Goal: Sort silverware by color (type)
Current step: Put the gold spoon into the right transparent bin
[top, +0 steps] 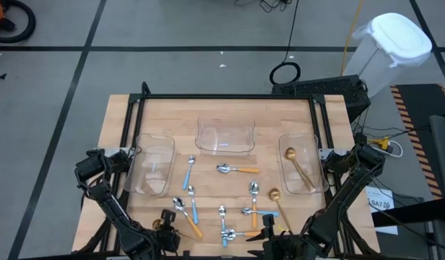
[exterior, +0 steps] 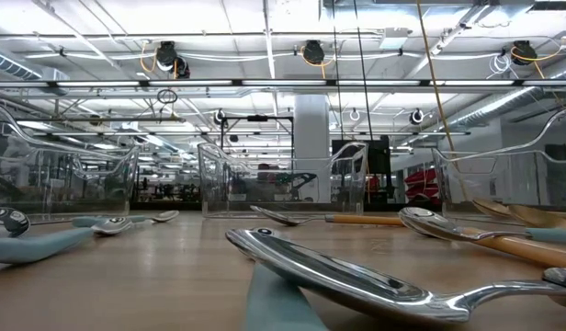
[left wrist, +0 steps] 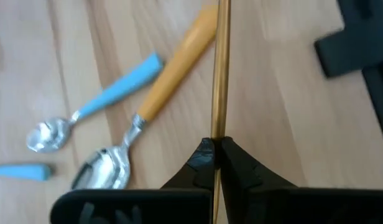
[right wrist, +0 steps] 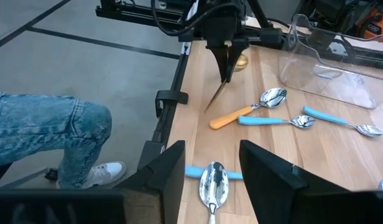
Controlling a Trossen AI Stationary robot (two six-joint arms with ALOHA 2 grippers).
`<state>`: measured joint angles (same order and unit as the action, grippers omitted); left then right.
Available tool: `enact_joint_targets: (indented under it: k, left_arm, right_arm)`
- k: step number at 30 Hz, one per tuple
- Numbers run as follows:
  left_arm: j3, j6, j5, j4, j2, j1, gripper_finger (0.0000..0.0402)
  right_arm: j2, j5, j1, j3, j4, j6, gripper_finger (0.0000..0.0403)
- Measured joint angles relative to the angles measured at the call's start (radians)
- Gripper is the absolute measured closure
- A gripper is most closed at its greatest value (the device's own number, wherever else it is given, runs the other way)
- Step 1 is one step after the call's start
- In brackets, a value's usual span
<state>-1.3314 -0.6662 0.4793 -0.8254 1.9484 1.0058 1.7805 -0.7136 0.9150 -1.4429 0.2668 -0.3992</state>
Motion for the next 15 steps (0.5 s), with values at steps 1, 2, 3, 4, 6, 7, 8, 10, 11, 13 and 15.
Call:
enact_joint_targets:
  k: [1,2,3,4,6,7,8,10,11,13,15]
  left_arm:
    - [-0.009,0.011,0.014,-0.002,0.000,0.000,0.0396]
    - [-0.019,0.023,0.029,-0.007,0.000,0.000,0.0396]
    - [-0.028,0.030,0.041,-0.011,0.000,-0.002,0.0396]
    - [-0.037,0.037,0.054,-0.015,0.000,-0.003,0.0396]
    - [-0.055,0.059,0.082,-0.022,-0.001,-0.009,0.0396]
    - [-0.063,0.073,0.097,-0.024,-0.001,-0.011,0.0396]
    - [-0.074,0.086,0.110,-0.029,-0.001,-0.015,0.0396]
    - [-0.093,0.102,0.131,-0.046,-0.001,-0.024,0.0396]
    - [-0.102,0.110,0.134,-0.050,-0.001,-0.031,0.0396]
    - [-0.119,0.127,0.140,-0.050,-0.002,-0.043,0.0396]
    - [-0.135,0.157,0.152,-0.049,-0.002,-0.056,0.0396]
  right_arm:
    - [0.002,0.000,-0.003,0.000,-0.002,0.000,0.0255]
    - [0.006,-0.004,-0.004,0.000,0.000,0.002,0.0255]
    - [0.012,-0.019,-0.004,0.000,0.000,0.006,0.0255]
    - [0.017,-0.023,-0.006,0.000,0.001,0.013,0.0255]
    - [0.028,-0.023,-0.013,0.000,0.000,0.023,0.0255]
    - [0.032,-0.023,-0.018,0.000,0.000,0.023,0.0255]
    - [0.034,-0.023,-0.023,0.000,0.000,0.022,0.0255]
    - [0.034,-0.023,-0.034,0.000,0.000,0.020,0.0255]
    - [0.034,-0.024,-0.040,0.000,-0.003,0.019,0.0255]
    - [0.034,-0.024,-0.048,0.000,-0.010,0.019,0.0255]
    - [0.034,-0.024,-0.051,0.000,-0.008,0.019,0.0255]
